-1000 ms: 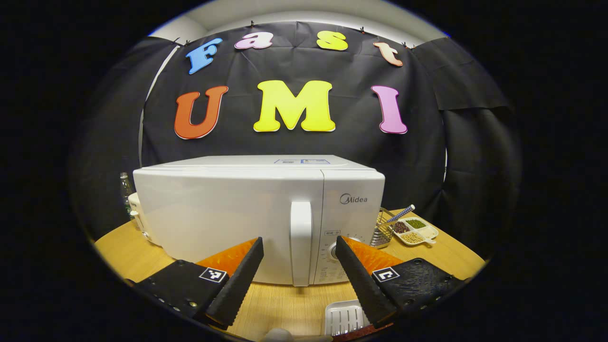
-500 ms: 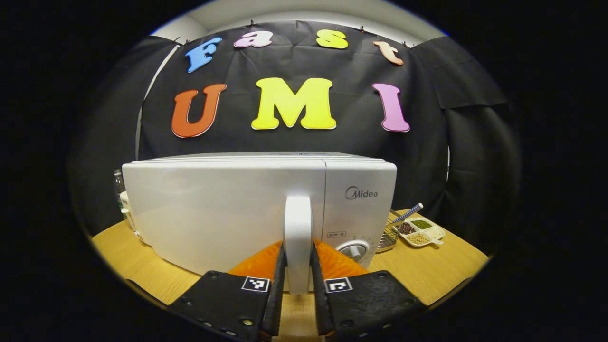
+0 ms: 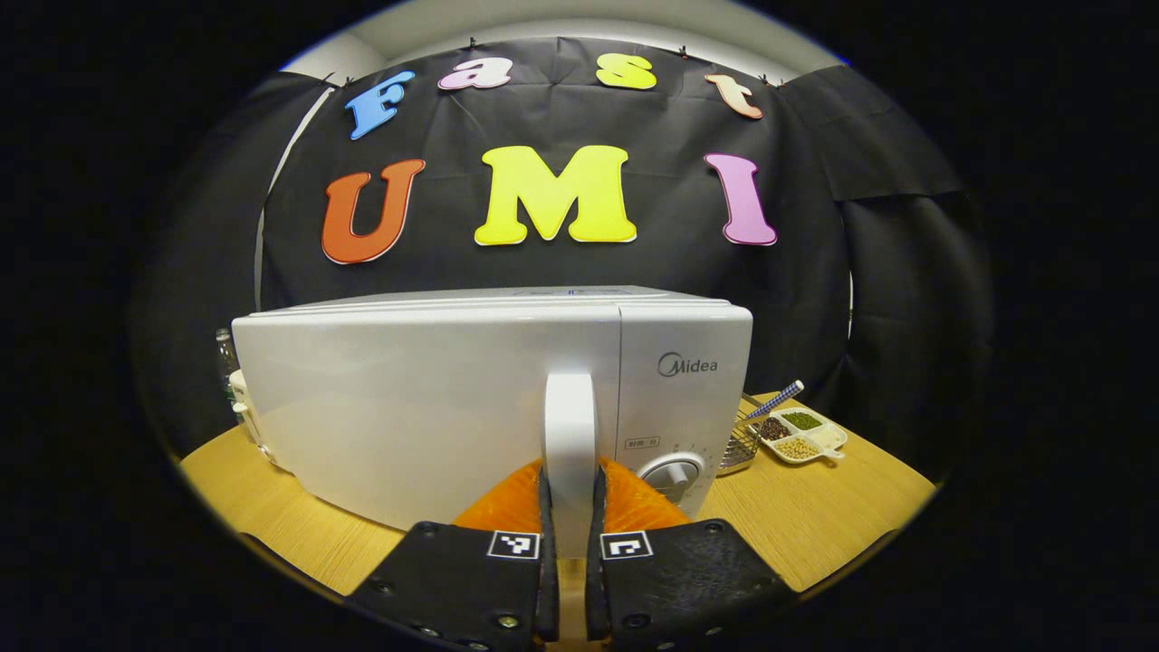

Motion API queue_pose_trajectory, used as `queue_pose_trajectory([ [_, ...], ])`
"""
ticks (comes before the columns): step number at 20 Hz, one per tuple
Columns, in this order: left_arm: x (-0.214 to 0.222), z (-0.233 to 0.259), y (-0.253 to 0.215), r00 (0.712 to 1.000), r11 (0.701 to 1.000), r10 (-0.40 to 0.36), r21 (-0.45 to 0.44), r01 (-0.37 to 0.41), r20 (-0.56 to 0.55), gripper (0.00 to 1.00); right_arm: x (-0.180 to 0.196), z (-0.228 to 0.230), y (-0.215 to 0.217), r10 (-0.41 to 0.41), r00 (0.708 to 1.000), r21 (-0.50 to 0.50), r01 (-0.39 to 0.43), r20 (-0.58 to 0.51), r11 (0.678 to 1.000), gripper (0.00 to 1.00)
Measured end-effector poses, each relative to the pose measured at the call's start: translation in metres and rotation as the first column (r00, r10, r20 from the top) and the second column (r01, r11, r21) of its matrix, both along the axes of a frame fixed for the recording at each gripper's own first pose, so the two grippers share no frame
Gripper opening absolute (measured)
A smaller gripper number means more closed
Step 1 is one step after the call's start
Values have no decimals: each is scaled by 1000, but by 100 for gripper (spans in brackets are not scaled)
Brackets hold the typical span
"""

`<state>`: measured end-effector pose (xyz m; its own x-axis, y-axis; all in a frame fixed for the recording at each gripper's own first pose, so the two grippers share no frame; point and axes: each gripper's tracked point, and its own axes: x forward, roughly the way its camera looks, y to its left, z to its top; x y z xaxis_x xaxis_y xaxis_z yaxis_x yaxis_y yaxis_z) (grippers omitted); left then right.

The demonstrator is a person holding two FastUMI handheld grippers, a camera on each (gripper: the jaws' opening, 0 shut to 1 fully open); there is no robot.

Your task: Open the microwave oven with the left hand, put the food in, and close the microwave oven.

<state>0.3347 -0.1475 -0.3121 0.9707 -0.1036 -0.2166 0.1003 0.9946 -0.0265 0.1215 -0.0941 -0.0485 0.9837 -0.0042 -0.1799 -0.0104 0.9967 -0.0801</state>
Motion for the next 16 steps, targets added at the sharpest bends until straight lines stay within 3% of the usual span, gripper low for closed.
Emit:
queue_pose_trajectory([
  [4, -1, -1, -2, 1000, 1000, -18, -6, 18, -17, 10, -4, 4, 8, 19, 1000, -5, -18, 10, 1000, 100],
  [5, -11, -1, -1, 1000, 1000, -13, -11, 13, -28, 10, -5, 5, 9, 23, 1000, -3, -23, 13, 1000, 92],
  [6, -22, -2, 3, 1000, 1000, -20, -5, 20, -20, 10, -6, 5, 11, 22, 1000, -5, -22, 15, 1000, 100],
  [7, -31, 3, 5, 999, 999, -37, 13, 37, 1, 10, -8, 5, 13, 25, 1000, -7, -25, 15, 1000, 100],
  [8, -42, 1, 9, 999, 999, -48, 15, 48, -1, 10, -10, 3, 17, 35, 999, -8, -35, 9, 999, 92],
  [9, -54, 1, 14, 998, 998, -57, 4, 57, -13, 10, -12, 1, 22, 43, 999, -7, -43, 11, 999, 100],
  [10, -67, 0, 19, 998, 998, -65, -2, 65, -21, 10, -13, -2, 26, 47, 999, -7, -47, 7, 999, 91],
  [11, -80, 0, 26, 997, 998, -68, 2, 68, -31, 10, -15, -4, 30, 52, 999, -2, -52, 5, 999, 100],
  [12, -94, 1, 34, 997, 998, -69, 11, 69, -33, 10, -18, -4, 36, 59, 998, 8, -59, 3, 998, 100],
  [13, -107, 1, 43, 997, 998, -64, 20, 65, -40, 10, -21, -4, 42, 67, 998, 15, -67, 1, 998, 92],
  [16, -147, -1, 75, 997, 999, -41, 26, 43, -63, 10, -31, -1, 60, 86, 996, 10, -86, 10, 996, 100],
])
